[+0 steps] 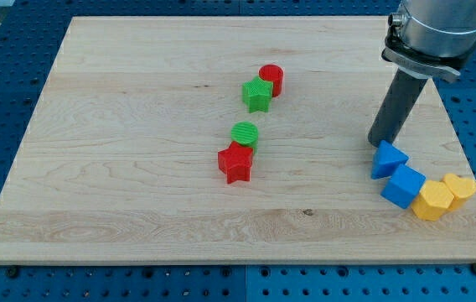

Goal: Push blue triangle to the yellow hexagon

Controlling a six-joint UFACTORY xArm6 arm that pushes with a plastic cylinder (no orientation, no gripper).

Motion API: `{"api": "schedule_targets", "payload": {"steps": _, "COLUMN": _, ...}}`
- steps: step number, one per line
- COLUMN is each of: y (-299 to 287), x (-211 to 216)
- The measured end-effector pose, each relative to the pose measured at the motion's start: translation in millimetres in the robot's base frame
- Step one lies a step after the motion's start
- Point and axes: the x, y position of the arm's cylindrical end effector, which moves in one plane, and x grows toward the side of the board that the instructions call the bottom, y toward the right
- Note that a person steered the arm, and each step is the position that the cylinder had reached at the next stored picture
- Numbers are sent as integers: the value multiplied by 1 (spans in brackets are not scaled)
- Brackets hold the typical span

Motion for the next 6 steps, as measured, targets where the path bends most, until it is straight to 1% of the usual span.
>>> {"api": "schedule_targets", "payload": {"steps": 2, "y": -53, "x": 0}}
{"api": "schedule_targets", "payload": {"steps": 3, "y": -53, "x": 1}}
{"api": "schedule_targets", "payload": {"steps": 4, "y": -39, "x": 18}}
{"api": "schedule_targets", "payload": {"steps": 6, "y": 6, "x": 29}}
